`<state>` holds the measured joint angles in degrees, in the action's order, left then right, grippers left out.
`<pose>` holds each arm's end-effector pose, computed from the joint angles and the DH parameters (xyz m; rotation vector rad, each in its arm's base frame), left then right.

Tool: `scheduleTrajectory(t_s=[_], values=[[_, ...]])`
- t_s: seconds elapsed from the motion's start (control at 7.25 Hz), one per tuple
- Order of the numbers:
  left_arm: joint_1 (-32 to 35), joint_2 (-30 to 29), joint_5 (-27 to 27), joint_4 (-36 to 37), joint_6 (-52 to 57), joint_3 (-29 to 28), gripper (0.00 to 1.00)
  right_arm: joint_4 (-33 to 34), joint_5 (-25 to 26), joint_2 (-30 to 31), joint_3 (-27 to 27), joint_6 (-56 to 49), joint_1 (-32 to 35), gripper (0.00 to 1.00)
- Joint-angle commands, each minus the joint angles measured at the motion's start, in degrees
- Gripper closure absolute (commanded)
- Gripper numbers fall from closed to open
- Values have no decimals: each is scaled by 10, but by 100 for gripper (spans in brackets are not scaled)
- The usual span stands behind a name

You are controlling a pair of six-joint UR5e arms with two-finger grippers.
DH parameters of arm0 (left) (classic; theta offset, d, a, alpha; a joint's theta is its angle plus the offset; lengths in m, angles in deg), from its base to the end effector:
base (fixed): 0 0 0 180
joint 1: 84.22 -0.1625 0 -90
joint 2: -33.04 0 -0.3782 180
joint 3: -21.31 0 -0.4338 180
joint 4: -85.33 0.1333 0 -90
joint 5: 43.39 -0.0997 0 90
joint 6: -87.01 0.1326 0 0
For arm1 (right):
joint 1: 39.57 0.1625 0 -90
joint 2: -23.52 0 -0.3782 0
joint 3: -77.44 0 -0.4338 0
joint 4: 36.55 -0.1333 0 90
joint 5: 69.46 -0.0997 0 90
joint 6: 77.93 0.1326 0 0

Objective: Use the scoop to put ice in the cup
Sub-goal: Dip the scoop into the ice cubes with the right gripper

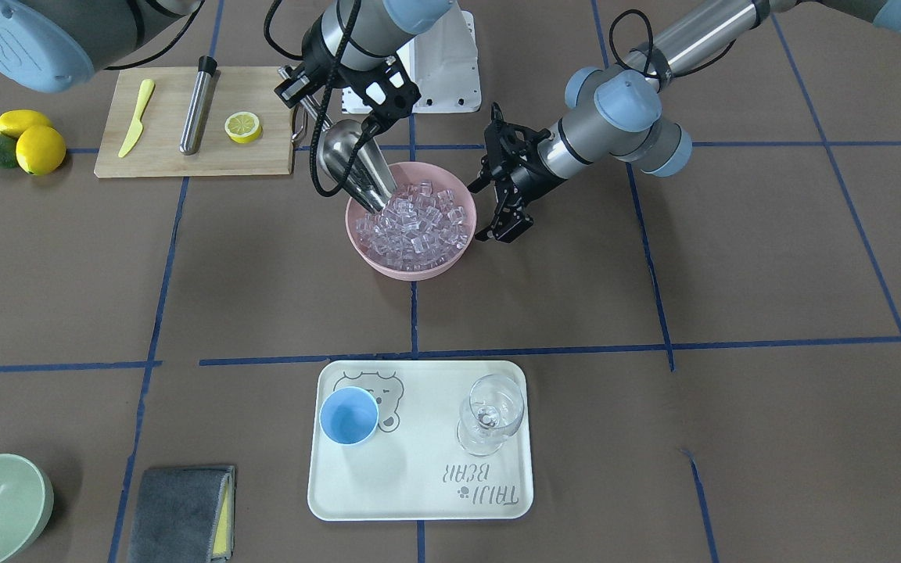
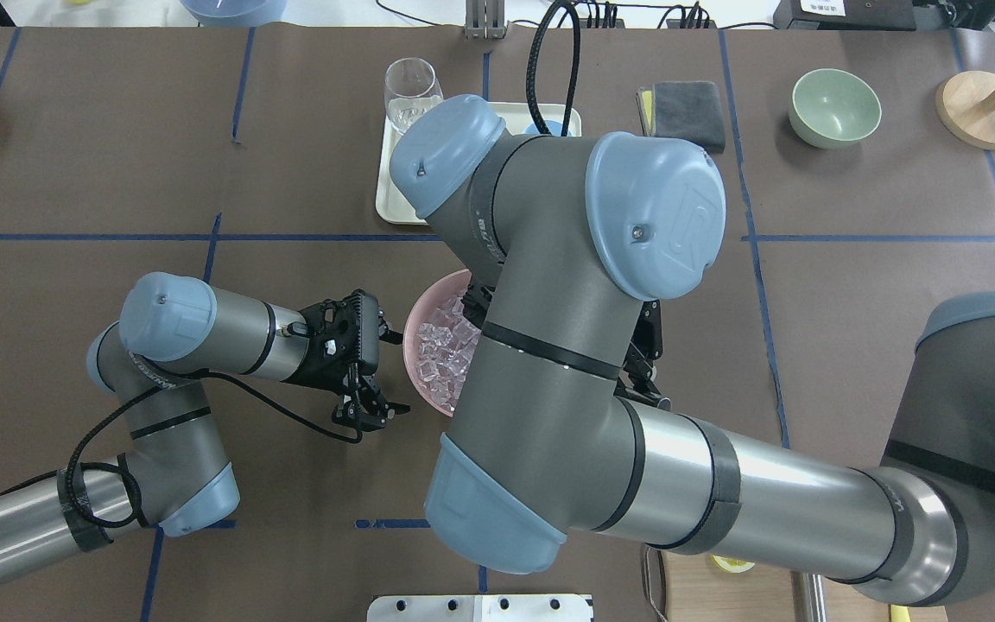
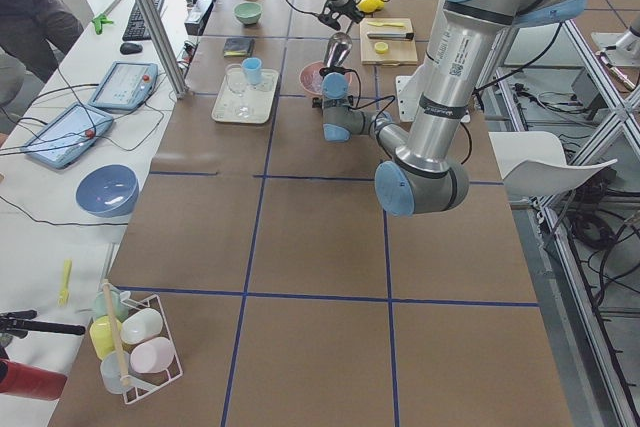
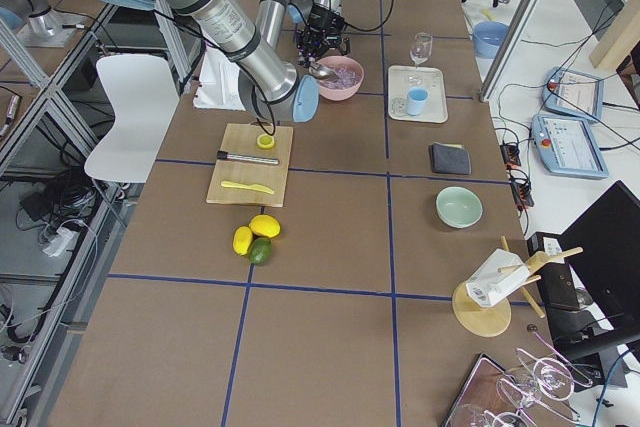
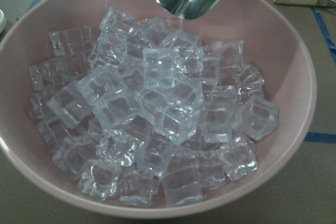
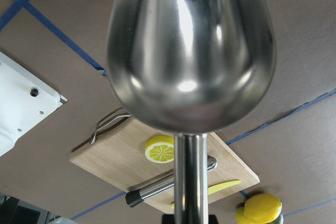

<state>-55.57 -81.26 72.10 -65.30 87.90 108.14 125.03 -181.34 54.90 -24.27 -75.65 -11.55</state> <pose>0.5716 -0.3992 0.2693 1.1036 1.0988 1.1914 -0.4602 -0.3399 0.0761 -0.2315 -0.3262 -1.0246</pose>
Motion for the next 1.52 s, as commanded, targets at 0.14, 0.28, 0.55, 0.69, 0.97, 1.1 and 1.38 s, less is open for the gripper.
scheduleTrajectory(t_s=[0.14,0.28,0.55,0.69,0.97,1.1,1.38], values=[[0,0,0,-5,0,-1,0,-5,18,1,26,1,-17,100],[0,1,0,-5,0,-1,0,-7,20,1,35,1,-19,100],[0,1,0,-5,0,-3,0,-58,20,4,66,8,-23,100],[0,1,0,-5,0,-3,0,-93,20,10,72,10,-23,100],[0,1,0,-5,0,-3,0,-146,20,31,71,19,-23,100],[0,1,0,-5,0,-3,0,-178,20,48,71,26,-24,100],[0,1,0,-5,0,-4,0,-233,20,75,68,37,-24,100]])
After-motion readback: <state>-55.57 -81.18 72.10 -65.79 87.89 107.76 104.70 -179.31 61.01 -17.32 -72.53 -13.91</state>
